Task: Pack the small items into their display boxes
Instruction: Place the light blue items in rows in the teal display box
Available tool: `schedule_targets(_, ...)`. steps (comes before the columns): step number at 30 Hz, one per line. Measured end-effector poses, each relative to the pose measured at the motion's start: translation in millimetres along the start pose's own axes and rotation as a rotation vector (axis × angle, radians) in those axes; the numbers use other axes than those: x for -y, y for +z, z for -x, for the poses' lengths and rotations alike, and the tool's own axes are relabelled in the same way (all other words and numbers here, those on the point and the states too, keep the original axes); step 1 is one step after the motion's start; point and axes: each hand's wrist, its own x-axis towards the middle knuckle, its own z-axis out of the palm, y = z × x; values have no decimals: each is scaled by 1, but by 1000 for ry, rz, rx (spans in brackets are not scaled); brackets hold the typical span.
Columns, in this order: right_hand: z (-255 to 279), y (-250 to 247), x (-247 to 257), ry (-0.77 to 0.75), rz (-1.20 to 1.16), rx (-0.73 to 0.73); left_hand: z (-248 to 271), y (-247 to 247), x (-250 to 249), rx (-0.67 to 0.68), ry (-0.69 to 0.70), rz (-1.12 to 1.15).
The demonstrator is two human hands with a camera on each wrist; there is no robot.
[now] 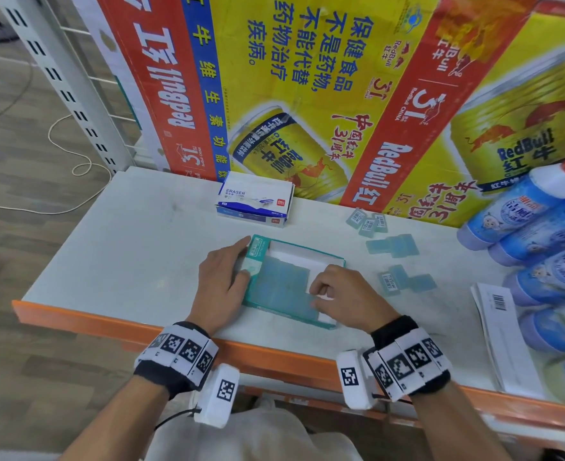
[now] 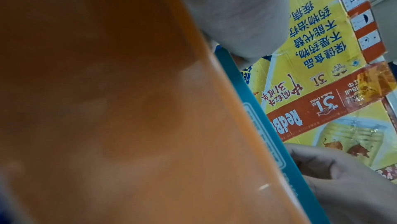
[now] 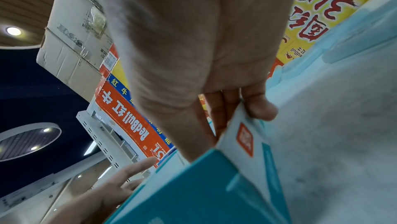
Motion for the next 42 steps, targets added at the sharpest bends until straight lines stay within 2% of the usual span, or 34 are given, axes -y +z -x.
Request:
schedule_targets(5, -9, -3, 1, -61, 16, -30, 0, -4, -2, 11, 8, 12)
schedule_targets(10, -12, -1, 0, -91, 34, -2, -2, -1, -5, 34, -18, -85)
schedule_targets(21, -12, -1, -1, -62, 130, 4, -1, 5, -6, 46, 3, -152)
schedule_targets(23, -10, -4, -3, -103, 100, -28, -1, 5, -6, 49, 0, -151)
schedule_targets(25, -7, -10, -7, -146, 21, -156, -1, 5, -5, 46, -1, -134)
schedule_targets(28, -7, -29, -20, -46, -75, -382, -1, 3, -4, 41, -4, -92)
schedule_targets(30, -11, -42, -36, 44, -2, -449, -1, 2, -4, 46, -7, -76)
schedule_targets(33, -20, -53, -57, 203, 196, -335, -2, 1, -4, 41, -6, -76)
schedule_targets(35, -23, -55, -64, 282, 236, -268, -1, 1, -4, 45, -7, -72)
schedule_targets(38, -28, -55, -68, 305, 263, -258, 0, 0, -3, 42, -11, -49)
schedule_targets(42, -30, -54, -69, 321, 172, -251, 0, 0, -2, 34, -13, -39)
